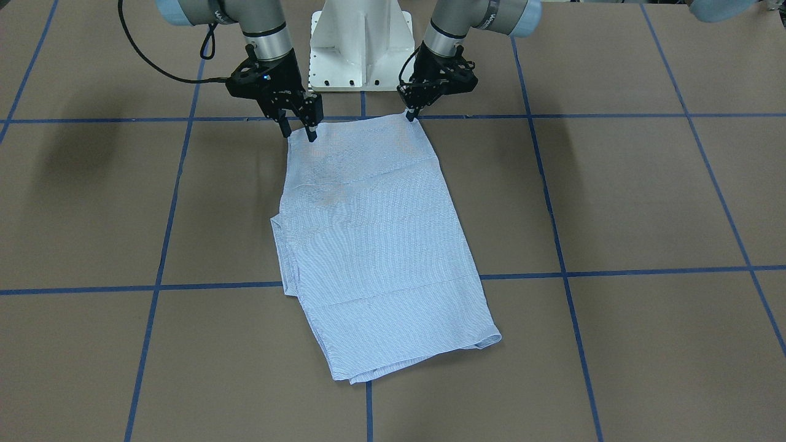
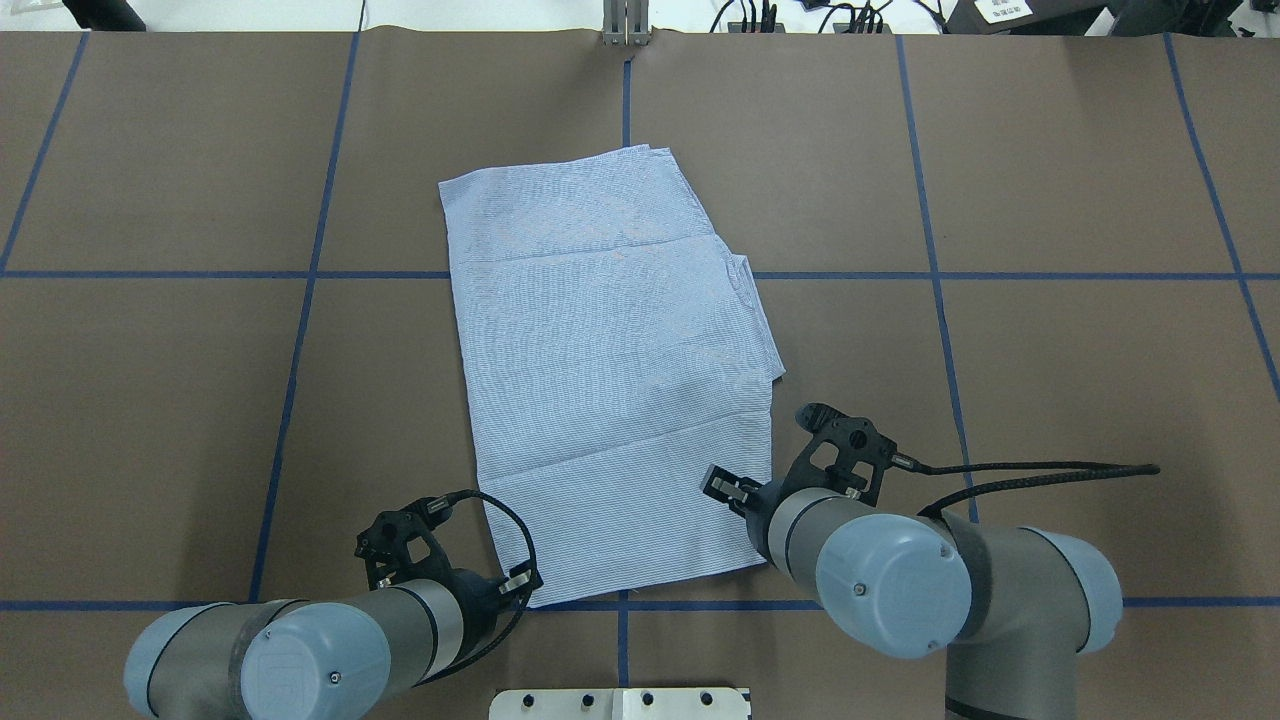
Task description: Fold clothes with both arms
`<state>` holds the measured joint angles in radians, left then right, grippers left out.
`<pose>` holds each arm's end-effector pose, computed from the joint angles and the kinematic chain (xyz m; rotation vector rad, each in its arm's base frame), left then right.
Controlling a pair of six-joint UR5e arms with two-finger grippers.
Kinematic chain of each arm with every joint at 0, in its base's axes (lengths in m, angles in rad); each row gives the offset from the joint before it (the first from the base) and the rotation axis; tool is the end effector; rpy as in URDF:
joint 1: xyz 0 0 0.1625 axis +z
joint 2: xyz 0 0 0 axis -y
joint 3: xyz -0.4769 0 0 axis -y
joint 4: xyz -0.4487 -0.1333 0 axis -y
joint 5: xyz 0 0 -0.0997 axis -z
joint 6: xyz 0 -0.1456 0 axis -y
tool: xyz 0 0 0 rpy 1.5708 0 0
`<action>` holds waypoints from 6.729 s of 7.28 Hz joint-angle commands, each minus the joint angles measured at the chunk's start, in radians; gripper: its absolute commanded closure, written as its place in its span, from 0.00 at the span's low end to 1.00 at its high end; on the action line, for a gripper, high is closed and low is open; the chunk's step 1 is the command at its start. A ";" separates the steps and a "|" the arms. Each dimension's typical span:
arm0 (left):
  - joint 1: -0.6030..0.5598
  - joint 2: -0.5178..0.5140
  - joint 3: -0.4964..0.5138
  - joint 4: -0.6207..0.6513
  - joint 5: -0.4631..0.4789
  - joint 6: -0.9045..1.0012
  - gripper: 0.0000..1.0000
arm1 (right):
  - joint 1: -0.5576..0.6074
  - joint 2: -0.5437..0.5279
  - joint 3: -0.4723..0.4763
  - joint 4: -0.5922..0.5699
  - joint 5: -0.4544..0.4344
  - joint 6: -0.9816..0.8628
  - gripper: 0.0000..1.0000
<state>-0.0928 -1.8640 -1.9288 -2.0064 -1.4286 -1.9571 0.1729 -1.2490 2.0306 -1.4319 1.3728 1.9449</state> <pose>0.6515 -0.2152 0.3259 -0.0325 1.1051 -0.5072 -0.6058 -0.2702 0.3059 0.0922 -0.9462 0.5970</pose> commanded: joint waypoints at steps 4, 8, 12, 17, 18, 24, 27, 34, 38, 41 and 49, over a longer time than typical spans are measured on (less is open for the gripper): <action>-0.001 0.002 -0.009 0.000 0.002 0.000 1.00 | -0.079 0.065 -0.091 -0.073 -0.078 0.170 0.33; -0.001 0.000 -0.009 0.000 0.007 0.000 1.00 | -0.085 0.077 -0.110 -0.073 -0.092 0.180 0.33; -0.001 0.000 -0.010 0.000 0.007 0.000 1.00 | -0.096 0.079 -0.122 -0.075 -0.096 0.189 0.32; -0.001 0.000 -0.012 0.000 0.007 0.001 1.00 | -0.095 0.111 -0.138 -0.075 -0.104 0.192 0.37; -0.002 0.000 -0.012 0.000 0.007 0.001 1.00 | -0.095 0.111 -0.139 -0.075 -0.104 0.192 0.37; -0.005 0.000 -0.022 0.000 0.007 0.007 1.00 | -0.095 0.122 -0.139 -0.114 -0.100 0.187 0.48; -0.005 0.000 -0.024 0.000 0.008 0.009 1.00 | -0.095 0.137 -0.141 -0.116 -0.100 0.192 0.67; -0.007 0.000 -0.032 0.000 0.008 0.009 1.00 | -0.053 0.138 -0.102 -0.234 -0.061 0.160 0.30; -0.007 0.000 -0.032 0.000 0.007 0.011 1.00 | -0.056 0.151 -0.144 -0.233 -0.067 0.163 0.26; -0.005 0.000 -0.032 0.000 0.007 0.011 1.00 | -0.059 0.151 -0.161 -0.236 -0.067 0.163 0.26; -0.007 0.000 -0.033 0.000 0.008 0.011 1.00 | -0.076 0.184 -0.171 -0.280 -0.067 0.203 0.26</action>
<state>-0.0993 -1.8634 -1.9609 -2.0064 -1.4206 -1.9466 0.0986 -1.0668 1.8650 -1.7125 1.3056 2.1380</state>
